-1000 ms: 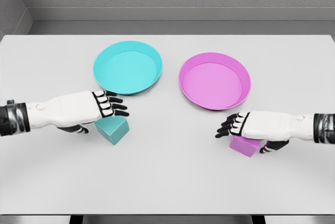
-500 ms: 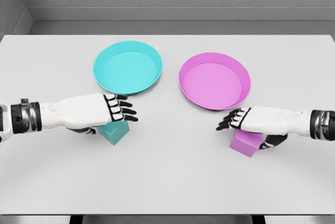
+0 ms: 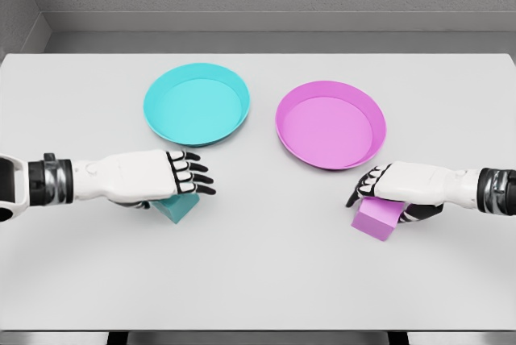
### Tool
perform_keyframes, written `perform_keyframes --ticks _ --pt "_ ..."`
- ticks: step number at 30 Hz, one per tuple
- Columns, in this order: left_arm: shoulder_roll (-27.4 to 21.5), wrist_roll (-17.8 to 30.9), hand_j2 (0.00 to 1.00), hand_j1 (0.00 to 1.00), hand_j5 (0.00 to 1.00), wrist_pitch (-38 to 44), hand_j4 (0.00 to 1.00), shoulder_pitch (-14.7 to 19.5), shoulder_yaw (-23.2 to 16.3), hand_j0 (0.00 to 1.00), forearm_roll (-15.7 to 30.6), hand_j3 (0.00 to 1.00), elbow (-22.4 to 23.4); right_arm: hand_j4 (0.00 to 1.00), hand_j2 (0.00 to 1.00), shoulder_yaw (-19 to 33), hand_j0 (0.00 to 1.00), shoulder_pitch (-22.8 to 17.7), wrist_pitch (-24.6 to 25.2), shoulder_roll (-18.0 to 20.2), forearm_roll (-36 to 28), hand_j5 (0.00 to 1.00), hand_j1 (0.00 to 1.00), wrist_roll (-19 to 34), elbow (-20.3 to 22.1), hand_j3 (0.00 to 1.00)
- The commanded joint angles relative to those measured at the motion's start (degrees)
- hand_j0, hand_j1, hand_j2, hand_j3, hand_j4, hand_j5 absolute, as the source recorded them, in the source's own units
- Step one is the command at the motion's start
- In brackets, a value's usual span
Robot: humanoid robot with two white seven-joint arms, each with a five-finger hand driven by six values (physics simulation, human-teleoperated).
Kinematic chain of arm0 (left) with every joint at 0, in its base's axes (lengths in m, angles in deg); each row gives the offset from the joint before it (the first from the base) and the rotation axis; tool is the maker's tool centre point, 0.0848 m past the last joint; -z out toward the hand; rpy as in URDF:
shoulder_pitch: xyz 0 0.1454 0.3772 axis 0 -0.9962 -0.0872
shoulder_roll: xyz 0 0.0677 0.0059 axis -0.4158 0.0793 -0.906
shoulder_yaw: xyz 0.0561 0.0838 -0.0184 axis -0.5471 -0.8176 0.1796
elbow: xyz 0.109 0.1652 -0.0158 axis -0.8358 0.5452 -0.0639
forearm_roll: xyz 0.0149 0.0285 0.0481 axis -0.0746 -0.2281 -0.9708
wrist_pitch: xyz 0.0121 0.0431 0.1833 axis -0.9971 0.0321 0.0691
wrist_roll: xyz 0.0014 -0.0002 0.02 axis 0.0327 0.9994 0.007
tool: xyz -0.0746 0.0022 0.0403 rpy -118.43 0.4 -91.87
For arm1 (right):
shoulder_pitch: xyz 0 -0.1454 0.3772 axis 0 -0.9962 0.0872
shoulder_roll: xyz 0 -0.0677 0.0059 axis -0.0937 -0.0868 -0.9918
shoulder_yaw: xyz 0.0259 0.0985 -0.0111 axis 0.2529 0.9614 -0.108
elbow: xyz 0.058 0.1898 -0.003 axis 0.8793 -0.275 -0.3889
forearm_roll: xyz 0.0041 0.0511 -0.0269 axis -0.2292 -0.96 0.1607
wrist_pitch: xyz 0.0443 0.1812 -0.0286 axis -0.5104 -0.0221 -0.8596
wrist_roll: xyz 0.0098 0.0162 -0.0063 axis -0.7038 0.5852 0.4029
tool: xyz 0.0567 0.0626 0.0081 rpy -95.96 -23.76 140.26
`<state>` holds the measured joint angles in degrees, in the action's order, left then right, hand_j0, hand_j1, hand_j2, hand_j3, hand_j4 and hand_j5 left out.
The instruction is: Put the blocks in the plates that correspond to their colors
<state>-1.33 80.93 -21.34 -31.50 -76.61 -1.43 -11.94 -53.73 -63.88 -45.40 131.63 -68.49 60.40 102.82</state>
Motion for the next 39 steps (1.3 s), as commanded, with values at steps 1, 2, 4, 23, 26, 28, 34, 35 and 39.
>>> perform_keyframes --ticks 1,2,4,23,26,28,34,35,39 --pt "0.03 0.86 1.0 1.0 1.0 0.06 1.0 0.09 -0.59 1.0 -0.07 1.0 0.03 0.64 0.64 -0.17 0.64 0.0 0.03 -0.01 0.1 0.64 0.64 0.09 -0.01 0.64" --pt "0.03 0.86 1.0 1.0 1.0 0.06 1.0 0.7 -1.29 1.0 -0.33 1.0 0.03 0.59 0.59 -0.17 0.59 0.0 0.03 -0.01 0.19 0.59 0.59 0.09 -0.01 0.59" --pt "0.38 2.88 1.0 1.0 1.0 0.06 1.0 0.88 -1.38 1.0 -0.6 1.0 0.2 0.59 0.59 -0.17 0.59 0.0 0.03 -0.01 0.19 0.59 0.59 0.09 0.08 0.59" --pt "2.49 3.14 1.0 1.0 1.0 0.06 1.0 3.69 -4.19 1.0 -1.65 1.0 1.69 0.57 0.57 1.76 0.57 3.25 -0.14 0.34 0.19 0.57 0.57 0.0 0.96 0.57" --pt "2.49 5.78 1.0 1.0 1.0 0.06 1.0 3.78 -4.1 1.0 -1.48 1.0 1.7 0.57 0.57 3.43 0.57 3.51 -0.41 0.69 -0.08 0.57 0.57 0.0 0.96 0.57" --pt "2.49 5.78 1.0 1.0 1.0 0.06 1.0 3.87 -4.1 1.0 -1.48 1.0 1.7 0.57 0.57 3.96 0.57 3.6 -0.5 0.69 -0.16 0.57 0.57 0.0 0.96 0.57" --pt "2.41 5.78 0.84 0.84 0.84 0.06 0.84 4.13 -4.02 0.84 -0.95 0.84 1.7 0.57 0.57 4.05 0.57 5.71 0.12 0.17 -0.52 0.57 0.57 -0.17 0.96 0.57" --pt "2.49 5.78 0.75 0.75 0.75 0.06 0.75 4.13 -3.93 0.75 -0.95 0.75 1.7 0.57 0.57 4.14 0.57 5.89 0.21 0.08 -0.52 0.57 0.57 -0.17 0.87 0.57" --pt "2.41 5.69 0.54 0.54 0.54 0.06 0.54 4.13 -3.84 0.54 -0.34 0.54 1.61 0.56 0.56 3.96 0.56 6.59 2.67 -0.01 -0.52 0.56 0.56 -0.17 0.87 0.56"
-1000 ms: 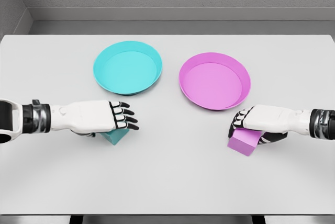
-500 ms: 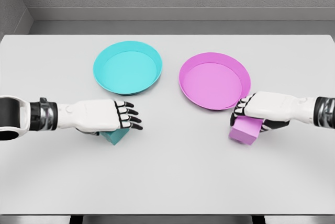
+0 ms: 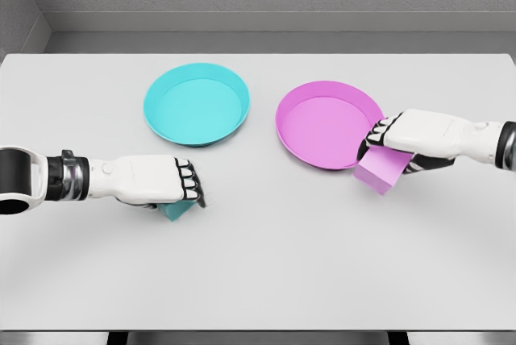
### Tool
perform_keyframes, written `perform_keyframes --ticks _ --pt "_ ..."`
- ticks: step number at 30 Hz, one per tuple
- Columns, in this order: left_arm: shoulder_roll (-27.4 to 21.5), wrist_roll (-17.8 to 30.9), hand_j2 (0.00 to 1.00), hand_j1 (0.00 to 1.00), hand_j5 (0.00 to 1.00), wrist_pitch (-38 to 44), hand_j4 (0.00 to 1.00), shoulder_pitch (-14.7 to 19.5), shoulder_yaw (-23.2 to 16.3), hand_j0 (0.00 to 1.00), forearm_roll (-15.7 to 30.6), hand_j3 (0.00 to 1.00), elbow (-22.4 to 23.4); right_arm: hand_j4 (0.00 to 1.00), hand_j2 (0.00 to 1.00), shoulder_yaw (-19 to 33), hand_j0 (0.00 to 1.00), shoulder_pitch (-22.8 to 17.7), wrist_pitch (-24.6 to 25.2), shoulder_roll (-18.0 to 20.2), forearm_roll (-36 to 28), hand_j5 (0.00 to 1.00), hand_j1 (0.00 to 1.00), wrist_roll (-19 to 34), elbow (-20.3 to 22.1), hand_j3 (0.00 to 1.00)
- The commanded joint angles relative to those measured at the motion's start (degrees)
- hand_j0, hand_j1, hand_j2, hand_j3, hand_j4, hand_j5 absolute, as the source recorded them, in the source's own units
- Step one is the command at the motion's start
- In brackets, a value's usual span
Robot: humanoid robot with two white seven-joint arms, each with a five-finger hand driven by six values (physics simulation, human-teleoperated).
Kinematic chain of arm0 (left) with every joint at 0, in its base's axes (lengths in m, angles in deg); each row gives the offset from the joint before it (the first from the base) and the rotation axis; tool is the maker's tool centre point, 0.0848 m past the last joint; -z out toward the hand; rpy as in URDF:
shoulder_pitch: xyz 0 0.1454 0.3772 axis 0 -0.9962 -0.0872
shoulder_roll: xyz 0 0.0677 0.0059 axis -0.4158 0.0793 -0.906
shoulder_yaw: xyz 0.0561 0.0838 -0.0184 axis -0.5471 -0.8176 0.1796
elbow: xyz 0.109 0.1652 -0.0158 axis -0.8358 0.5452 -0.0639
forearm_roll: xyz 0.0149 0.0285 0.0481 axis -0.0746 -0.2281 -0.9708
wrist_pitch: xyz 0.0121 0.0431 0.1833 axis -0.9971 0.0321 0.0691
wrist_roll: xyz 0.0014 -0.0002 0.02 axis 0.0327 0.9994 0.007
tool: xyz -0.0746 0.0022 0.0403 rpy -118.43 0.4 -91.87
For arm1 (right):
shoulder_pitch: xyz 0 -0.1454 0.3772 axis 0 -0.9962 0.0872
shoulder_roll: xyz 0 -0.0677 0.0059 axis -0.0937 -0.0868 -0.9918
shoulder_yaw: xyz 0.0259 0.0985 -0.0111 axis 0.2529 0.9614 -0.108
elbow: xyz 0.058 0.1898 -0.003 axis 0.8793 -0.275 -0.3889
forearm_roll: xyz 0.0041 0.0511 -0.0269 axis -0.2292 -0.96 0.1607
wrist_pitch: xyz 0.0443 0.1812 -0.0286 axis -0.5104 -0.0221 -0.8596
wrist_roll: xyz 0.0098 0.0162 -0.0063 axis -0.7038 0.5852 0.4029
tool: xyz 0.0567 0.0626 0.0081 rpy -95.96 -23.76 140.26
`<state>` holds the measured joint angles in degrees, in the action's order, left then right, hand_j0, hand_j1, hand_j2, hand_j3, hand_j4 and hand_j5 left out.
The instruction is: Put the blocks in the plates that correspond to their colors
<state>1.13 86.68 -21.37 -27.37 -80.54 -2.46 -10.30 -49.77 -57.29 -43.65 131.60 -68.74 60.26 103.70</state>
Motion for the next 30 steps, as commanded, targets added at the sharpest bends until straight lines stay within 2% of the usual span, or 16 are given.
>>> perform_keyframes --ticks 1,5,14,24,30 --pt "-0.05 0.03 0.53 0.53 0.53 0.1 0.53 0.0 0.09 0.53 0.69 0.53 -0.04 0.56 0.56 0.0 0.56 0.0 1.88 -0.15 -0.27 0.56 0.56 -0.03 -0.01 0.56" --pt "-0.23 -0.06 0.47 0.47 0.47 0.1 0.47 0.0 0.09 0.47 0.78 0.47 -0.04 0.56 0.56 -0.61 0.56 1.58 6.45 -1.73 -0.36 0.56 0.56 -0.03 -0.01 0.56" --pt "-0.58 -0.15 0.45 0.45 0.45 0.1 0.45 0.09 0.8 0.45 2.19 0.45 -0.3 0.56 0.56 -1.05 0.56 3.51 11.37 -2.96 -0.62 0.56 0.56 -0.29 -0.18 0.56" --pt "0.12 -0.15 0.45 0.45 0.45 0.1 0.45 4.04 2.2 0.45 2.72 0.45 1.28 0.56 0.56 -2.46 0.56 5.54 17.44 -6.13 -0.62 0.56 0.56 -0.38 -0.36 0.56" --pt "4.52 -0.15 0.46 0.46 0.46 0.1 0.46 7.82 2.55 0.46 2.72 0.46 5.41 0.56 0.56 -3.16 0.56 6.5 21.48 -7.97 -0.62 0.56 0.56 -0.65 -0.45 0.56"
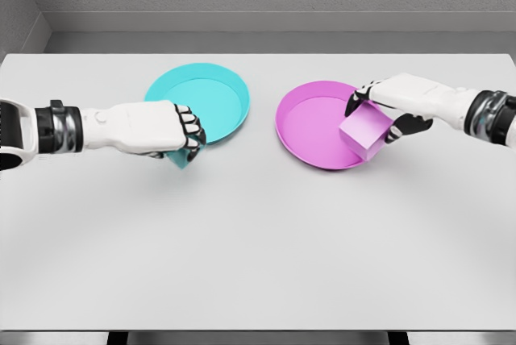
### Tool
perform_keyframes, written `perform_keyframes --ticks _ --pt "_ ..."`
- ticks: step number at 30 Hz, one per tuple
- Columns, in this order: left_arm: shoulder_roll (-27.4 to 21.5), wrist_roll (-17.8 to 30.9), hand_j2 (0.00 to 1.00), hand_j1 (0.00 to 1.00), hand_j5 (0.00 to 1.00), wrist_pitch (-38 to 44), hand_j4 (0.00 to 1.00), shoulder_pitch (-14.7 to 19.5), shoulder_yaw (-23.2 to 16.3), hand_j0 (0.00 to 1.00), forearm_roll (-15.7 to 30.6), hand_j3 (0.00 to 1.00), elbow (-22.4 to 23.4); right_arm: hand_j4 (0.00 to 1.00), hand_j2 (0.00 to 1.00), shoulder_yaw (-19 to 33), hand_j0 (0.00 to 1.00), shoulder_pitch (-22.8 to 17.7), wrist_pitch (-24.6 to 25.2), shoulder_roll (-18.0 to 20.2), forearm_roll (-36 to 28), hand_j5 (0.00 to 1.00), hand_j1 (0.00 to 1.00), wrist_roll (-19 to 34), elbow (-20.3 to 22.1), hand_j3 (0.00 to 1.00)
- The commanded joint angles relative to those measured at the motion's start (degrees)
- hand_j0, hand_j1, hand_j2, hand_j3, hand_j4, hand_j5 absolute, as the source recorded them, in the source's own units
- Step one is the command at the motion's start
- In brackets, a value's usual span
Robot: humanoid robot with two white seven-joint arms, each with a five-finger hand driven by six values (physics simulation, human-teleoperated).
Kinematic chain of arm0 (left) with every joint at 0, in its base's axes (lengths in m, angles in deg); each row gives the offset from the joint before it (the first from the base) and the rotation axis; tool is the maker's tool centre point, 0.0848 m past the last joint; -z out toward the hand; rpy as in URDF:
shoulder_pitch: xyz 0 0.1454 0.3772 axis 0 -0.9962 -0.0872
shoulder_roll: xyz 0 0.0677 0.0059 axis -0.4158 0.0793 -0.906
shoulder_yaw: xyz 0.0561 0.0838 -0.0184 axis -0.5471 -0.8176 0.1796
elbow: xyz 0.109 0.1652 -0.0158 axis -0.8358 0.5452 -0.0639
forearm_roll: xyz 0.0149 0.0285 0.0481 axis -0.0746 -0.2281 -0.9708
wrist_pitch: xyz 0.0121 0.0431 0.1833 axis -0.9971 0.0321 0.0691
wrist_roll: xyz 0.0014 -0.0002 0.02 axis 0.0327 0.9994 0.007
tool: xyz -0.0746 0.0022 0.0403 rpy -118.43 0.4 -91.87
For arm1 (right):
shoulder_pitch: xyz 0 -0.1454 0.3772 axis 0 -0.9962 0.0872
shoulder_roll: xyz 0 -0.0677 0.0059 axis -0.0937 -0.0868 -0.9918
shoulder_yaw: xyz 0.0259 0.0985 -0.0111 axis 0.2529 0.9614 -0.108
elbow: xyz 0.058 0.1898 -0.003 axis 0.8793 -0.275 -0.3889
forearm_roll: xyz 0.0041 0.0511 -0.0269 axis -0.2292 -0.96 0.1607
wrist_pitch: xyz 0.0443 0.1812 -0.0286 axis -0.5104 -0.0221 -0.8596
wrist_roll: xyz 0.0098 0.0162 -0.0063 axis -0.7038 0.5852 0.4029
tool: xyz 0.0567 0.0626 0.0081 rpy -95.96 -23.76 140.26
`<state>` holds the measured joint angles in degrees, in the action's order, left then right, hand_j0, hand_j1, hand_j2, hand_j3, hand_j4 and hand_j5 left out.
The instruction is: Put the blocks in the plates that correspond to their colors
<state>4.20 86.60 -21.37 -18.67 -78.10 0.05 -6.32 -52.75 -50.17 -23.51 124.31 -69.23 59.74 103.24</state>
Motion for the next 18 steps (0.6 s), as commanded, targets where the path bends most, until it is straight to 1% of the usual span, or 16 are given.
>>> perform_keyframes --ticks 1,2,5,6,7,9,10,11,12,14,15,17,18 --pt "2.15 -0.06 0.46 0.46 0.46 0.09 0.46 0.18 0.11 0.46 0.13 0.46 2.49 0.56 0.56 -0.8 0.56 0.09 2.22 -1.13 -0.13 0.56 0.56 -0.22 -0.08 0.56" --pt "3.12 0.03 0.46 0.46 0.46 0.09 0.46 0.79 0.11 0.46 0.04 0.46 3.19 0.56 0.56 -0.89 0.56 0.26 2.66 -1.66 -0.21 0.56 0.56 -0.22 -0.25 0.56" --pt "6.19 0.03 0.47 0.47 0.47 0.09 0.47 2.38 -0.07 0.47 -0.49 0.47 7.41 0.56 0.56 -0.89 0.56 0.62 4.94 -2.36 -0.56 0.56 0.56 -0.31 -0.34 0.56" --pt "7.68 0.03 0.47 0.47 0.47 0.09 0.47 2.64 0.02 0.47 -0.66 0.47 9.95 0.56 0.56 -0.89 0.56 0.62 5.3 -2.36 -0.65 0.56 0.56 -0.92 -0.43 0.56" --pt "9.09 0.03 0.47 0.47 0.47 0.09 0.47 3.08 -0.07 0.47 -0.75 0.47 11.97 0.56 0.56 -0.89 0.56 0.7 7.05 -2.45 -0.65 0.56 0.56 -1.01 -0.34 0.56" --pt "9.79 0.03 0.48 0.48 0.48 0.09 0.48 3.26 0.02 0.48 -0.93 0.48 13.47 0.56 0.56 -1.24 0.56 1.23 7.76 -3.33 -0.65 0.56 0.56 -1.01 -0.43 0.56" --pt "10.76 0.03 0.48 0.48 0.48 0.09 0.48 3.96 0.02 0.48 -1.02 0.48 14.96 0.56 0.56 -1.59 0.56 1.67 7.84 -3.85 -0.65 0.56 0.56 -1.01 -0.69 0.56" --pt "11.47 0.03 0.48 0.48 0.48 0.09 0.48 4.22 0.02 0.48 -1.37 0.48 15.85 0.56 0.56 -2.03 0.56 2.37 7.84 -4.21 -0.65 0.56 0.56 -1.01 -1.57 0.56" --pt "12.26 0.03 0.48 0.48 0.48 0.09 0.48 4.75 0.02 0.48 -2.25 0.48 17.07 0.56 0.56 -2.91 0.56 3.52 7.84 -5.43 -0.65 0.56 0.56 -1.01 -2.62 0.56" --pt "13.93 0.03 0.48 0.48 0.48 0.09 0.48 5.63 0.02 0.48 -2.51 0.48 19.89 0.56 0.56 -3.35 0.56 3.96 8.02 -6.14 -0.65 0.56 0.56 -1.01 -3.5 0.56" --pt "14.72 0.03 0.48 0.48 0.48 0.09 0.48 5.8 0.02 0.48 -3.04 0.48 21.47 0.56 0.56 -3.7 0.56 4.04 10.48 -6.23 -0.65 0.56 0.56 -1.01 -3.33 0.56" --pt "16.04 0.03 0.48 0.48 0.48 0.09 0.48 6.33 0.02 0.48 -3.39 0.48 23.23 0.56 0.56 -4.05 0.56 4.4 10.83 -6.67 -0.65 0.56 0.56 -1.1 -3.42 0.56" --pt "16.74 0.03 0.49 0.49 0.49 0.09 0.49 6.42 0.02 0.49 -3.39 0.49 24.81 0.56 0.56 -4.14 0.56 4.4 11.45 -6.84 -0.74 0.56 0.56 -1.54 -3.42 0.56"
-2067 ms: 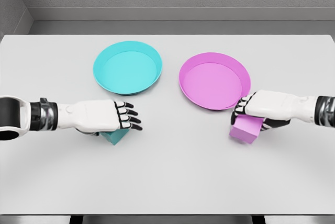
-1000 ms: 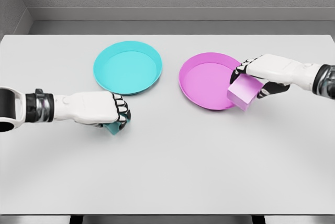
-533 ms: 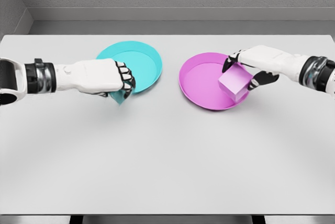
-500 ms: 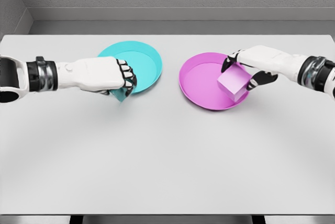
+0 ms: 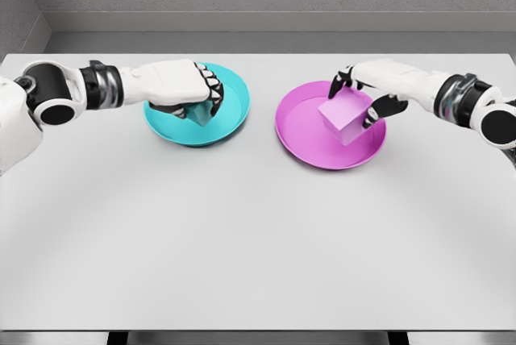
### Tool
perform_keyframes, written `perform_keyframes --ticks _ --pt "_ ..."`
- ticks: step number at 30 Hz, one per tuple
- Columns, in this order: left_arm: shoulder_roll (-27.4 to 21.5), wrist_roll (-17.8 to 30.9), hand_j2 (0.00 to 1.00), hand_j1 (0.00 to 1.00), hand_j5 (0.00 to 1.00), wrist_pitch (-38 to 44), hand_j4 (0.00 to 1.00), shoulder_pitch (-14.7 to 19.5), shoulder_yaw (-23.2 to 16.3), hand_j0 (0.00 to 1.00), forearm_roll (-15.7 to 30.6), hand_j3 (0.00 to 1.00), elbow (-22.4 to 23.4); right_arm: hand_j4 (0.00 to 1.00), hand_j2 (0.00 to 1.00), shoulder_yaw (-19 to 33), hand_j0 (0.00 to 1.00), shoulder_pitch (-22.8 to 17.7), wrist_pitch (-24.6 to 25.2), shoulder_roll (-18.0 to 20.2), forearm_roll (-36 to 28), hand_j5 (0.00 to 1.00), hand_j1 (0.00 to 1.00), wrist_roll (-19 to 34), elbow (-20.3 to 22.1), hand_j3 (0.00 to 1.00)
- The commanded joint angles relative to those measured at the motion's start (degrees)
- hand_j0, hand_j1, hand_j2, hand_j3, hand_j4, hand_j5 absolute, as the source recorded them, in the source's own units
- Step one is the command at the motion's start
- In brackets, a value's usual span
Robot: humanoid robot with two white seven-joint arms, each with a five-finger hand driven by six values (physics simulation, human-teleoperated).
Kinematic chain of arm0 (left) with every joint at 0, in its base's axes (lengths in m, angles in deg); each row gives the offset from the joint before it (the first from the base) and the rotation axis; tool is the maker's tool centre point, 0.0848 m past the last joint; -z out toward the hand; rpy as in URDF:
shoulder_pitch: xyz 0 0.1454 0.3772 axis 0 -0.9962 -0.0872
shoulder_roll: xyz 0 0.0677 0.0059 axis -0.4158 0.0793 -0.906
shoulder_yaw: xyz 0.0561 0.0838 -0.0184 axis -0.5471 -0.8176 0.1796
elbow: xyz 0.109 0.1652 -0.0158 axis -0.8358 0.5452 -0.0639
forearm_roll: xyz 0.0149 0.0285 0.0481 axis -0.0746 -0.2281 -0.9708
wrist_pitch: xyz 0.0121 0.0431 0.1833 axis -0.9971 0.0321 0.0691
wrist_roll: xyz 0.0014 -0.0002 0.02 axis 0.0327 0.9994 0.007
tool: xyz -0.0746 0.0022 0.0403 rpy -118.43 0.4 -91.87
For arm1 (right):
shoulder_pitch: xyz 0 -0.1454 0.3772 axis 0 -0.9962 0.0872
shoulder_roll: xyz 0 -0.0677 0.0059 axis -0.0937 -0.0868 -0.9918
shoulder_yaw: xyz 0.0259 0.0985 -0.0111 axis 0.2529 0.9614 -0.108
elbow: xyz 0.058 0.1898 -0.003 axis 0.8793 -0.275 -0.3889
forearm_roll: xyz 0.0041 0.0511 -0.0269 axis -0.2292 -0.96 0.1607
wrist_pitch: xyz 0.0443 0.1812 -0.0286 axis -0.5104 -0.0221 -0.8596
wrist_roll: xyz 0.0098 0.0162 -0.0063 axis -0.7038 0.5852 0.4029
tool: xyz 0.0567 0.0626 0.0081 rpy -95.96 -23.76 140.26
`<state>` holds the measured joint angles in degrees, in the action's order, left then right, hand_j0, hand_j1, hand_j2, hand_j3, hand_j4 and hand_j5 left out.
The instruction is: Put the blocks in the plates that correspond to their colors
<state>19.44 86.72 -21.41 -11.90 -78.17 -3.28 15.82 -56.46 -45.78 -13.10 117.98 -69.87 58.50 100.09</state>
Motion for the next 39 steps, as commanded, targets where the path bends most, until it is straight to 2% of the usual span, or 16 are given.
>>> perform_keyframes --ticks 1,4,6,11,15,17,19,20,21,22,29,31,33,36,38,39 --pt "2.37 -0.01 0.49 0.49 0.49 0.13 0.49 0.26 -0.08 0.49 -0.15 0.49 3.9 0.56 0.56 -0.7 0.56 0.0 2.01 -0.68 -0.02 0.56 0.56 -0.65 -0.35 0.56" --pt "3.96 -0.1 0.5 0.5 0.5 0.13 0.5 0.97 -0.08 0.5 -0.94 0.5 7.42 0.56 0.56 -0.88 0.56 0.18 4.38 -1.12 -0.11 0.56 0.56 -1.09 -0.53 0.56" --pt "4.31 -0.1 0.52 0.52 0.52 0.13 0.52 1.06 -0.08 0.52 -1.64 0.52 8.21 0.56 0.56 -1.31 0.56 0.7 4.47 -1.3 -0.11 0.56 0.56 -1.44 -2.29 0.56" --pt "6.15 -0.01 0.67 0.67 0.67 0.13 0.67 1.32 -0.08 0.67 -2.26 0.67 10.06 0.56 0.56 -2.72 0.56 1.67 4.56 -2.62 -0.11 0.56 0.56 -1.88 -5.01 0.56" --pt "6.33 -0.01 0.86 0.86 0.86 0.13 0.86 1.32 -0.17 0.86 -2.35 0.86 10.15 0.57 0.57 -3.6 0.57 2.37 4.56 -4.02 -0.11 0.57 0.57 -1.97 -6.33 0.57" --pt "6.33 -0.01 0.89 0.89 0.89 0.13 0.89 1.41 -0.17 0.89 -2.61 0.89 10.5 0.57 0.57 -4.65 0.57 3.16 4.65 -4.55 -0.11 0.57 0.57 -1.97 -7.03 0.57" --pt "6.33 -0.01 1.0 1.0 1.0 0.13 1.0 1.67 -0.26 1.0 -2.61 1.0 10.5 0.57 0.57 -5.71 0.57 3.69 4.56 -5.16 -0.11 0.57 0.57 -1.97 -7.83 0.57" --pt "6.33 -0.01 1.0 1.0 1.0 0.13 1.0 1.67 -0.26 1.0 -2.61 1.0 10.5 0.59 0.59 -5.71 0.59 3.87 4.56 -5.25 -0.11 0.59 0.59 -1.97 -7.83 0.59" --pt "6.24 -0.01 1.0 1.0 1.0 0.13 1.0 1.67 -0.26 1.0 -2.61 1.0 10.5 0.76 0.76 -5.71 0.76 3.87 4.56 -5.25 -0.11 0.76 0.76 -1.97 -7.65 0.76" --pt "6.24 -0.01 1.0 1.0 1.0 0.13 1.0 1.67 -0.17 1.0 -2.61 1.0 10.5 1.0 1.0 -5.71 1.0 3.87 4.65 -5.25 -0.11 1.0 1.0 -1.97 -7.65 1.0" --pt "5.8 -0.1 1.0 1.0 1.0 0.13 1.0 1.67 0.01 1.0 -2.26 1.0 10.24 1.0 1.0 -5.01 1.0 3.96 5.09 -4.29 0.42 1.0 1.0 -1.79 -6.33 1.0" --pt "5.28 -0.1 1.0 1.0 1.0 0.13 1.0 1.85 0.09 1.0 -1.91 1.0 9.62 1.0 1.0 -4.83 1.0 3.78 5.0 -1.13 0.42 1.0 1.0 -1.7 -3.7 1.0" --pt "3.08 -0.19 1.0 1.0 1.0 0.13 1.0 1.85 0.18 1.0 -1.64 1.0 6.73 1.0 1.0 -1.32 1.0 2.55 4.47 1.07 0.42 1.0 1.0 -1.35 -0.88 1.0" --pt "-1.58 -0.19 1.0 1.0 1.0 0.13 1.0 1.32 0.18 1.0 1.17 1.0 1.63 1.0 1.0 -1.14 1.0 2.11 4.04 3.71 0.42 1.0 1.0 -1.35 1.05 1.0" --pt "-5.71 -0.19 1.0 1.0 1.0 0.13 1.0 0.97 0.27 1.0 3.63 1.0 -1.54 1.0 1.0 -0.26 1.0 1.58 -0.97 5.56 0.42 1.0 1.0 -1.35 1.23 1.0" --pt "-7.9 -0.19 1.0 1.0 1.0 0.13 1.0 0.7 0.97 1.0 4.95 1.0 -3.56 1.0 1.0 2.11 1.0 -0.43 -3.78 5.73 0.33 1.0 1.0 -1.35 1.23 1.0"
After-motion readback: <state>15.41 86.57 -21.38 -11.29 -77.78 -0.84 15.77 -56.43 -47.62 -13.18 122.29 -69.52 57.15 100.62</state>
